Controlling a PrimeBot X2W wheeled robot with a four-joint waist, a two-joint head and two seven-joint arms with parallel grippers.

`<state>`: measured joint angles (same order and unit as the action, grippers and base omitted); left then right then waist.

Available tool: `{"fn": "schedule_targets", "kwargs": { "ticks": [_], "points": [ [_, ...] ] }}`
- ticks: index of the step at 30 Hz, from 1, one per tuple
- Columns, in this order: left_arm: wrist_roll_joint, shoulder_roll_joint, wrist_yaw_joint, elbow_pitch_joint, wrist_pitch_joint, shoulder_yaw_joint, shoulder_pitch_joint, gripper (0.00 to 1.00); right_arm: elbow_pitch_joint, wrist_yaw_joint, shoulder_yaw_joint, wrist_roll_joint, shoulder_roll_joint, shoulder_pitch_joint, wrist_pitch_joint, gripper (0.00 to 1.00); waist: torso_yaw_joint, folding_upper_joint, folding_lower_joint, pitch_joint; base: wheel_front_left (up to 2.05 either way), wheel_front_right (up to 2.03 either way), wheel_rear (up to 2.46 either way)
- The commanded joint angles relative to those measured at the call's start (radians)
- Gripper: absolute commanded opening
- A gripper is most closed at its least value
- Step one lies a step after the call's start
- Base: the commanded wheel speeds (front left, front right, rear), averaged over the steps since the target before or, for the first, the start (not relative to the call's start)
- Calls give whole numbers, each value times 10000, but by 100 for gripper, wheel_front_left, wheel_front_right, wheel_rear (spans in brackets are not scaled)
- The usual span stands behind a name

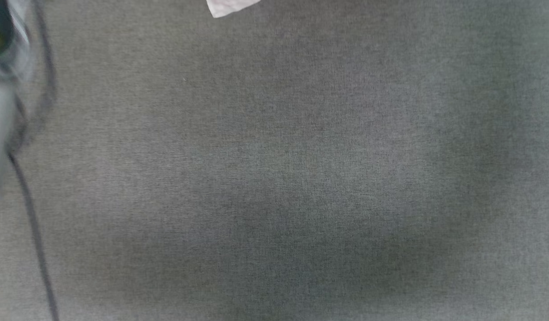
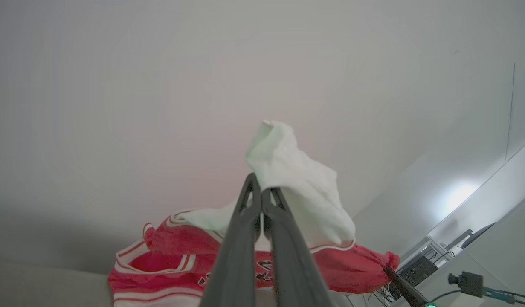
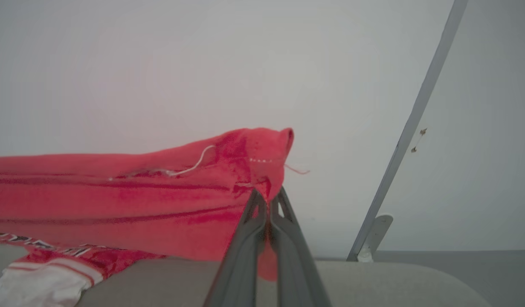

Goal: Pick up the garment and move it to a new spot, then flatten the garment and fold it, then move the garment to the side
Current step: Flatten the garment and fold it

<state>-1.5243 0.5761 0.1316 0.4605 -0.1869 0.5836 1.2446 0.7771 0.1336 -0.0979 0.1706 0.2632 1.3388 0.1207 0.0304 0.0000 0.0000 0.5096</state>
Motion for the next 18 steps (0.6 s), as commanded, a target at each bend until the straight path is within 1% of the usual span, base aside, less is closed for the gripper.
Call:
{"fn": "schedule_targets", "kwargs": {
  "ticks": [1, 5, 6, 8, 10, 14, 18],
  "points": [
    [-173, 115, -28, -254, -103, 41, -673, 0, -57, -51, 192, 182, 129, -518, 102, 0, 55, 0, 0, -155, 0, 0, 0],
    [-339, 177, -23, -1300, -372, 495, -3118, 0, -681, -50, 819, 1194, 481, -2447, 553, 0, 143, 0, 0, -531, 0, 0, 0],
    [-228, 295, -23, -1509, -455, 611, -3606, 0, -966, -50, 968, 1456, 539, -2937, 714, 0, 128, 0, 0, -596, 0, 0, 0],
    [-384, 279, -22, -2008, -545, 717, -4593, 0, -1613, -42, 1221, 1979, 740, -4059, 1109, 0, 156, 0, 0, -770, 0, 0, 0],
    [-359, 470, -22, -2494, -628, 779, -5406, 0, -2390, -40, 1364, 2498, 868, -5011, 1567, 0, 131, 0, 0, -926, 0, 0, 0],
    [-245, 821, -22, -3643, -728, 697, -6965, 0, -4091, -40, 1293, 3274, 1173, -6972, 2596, 0, 95, 0, 0, -1269, 0, 0, 0],
    [-52, 1384, -22, -4806, -775, 660, -8462, 0, -5950, -39, 686, 3733, 1251, -8836, 3585, 0, 83, 0, 0, -1595, 0, 0, 0]
  ]
}}
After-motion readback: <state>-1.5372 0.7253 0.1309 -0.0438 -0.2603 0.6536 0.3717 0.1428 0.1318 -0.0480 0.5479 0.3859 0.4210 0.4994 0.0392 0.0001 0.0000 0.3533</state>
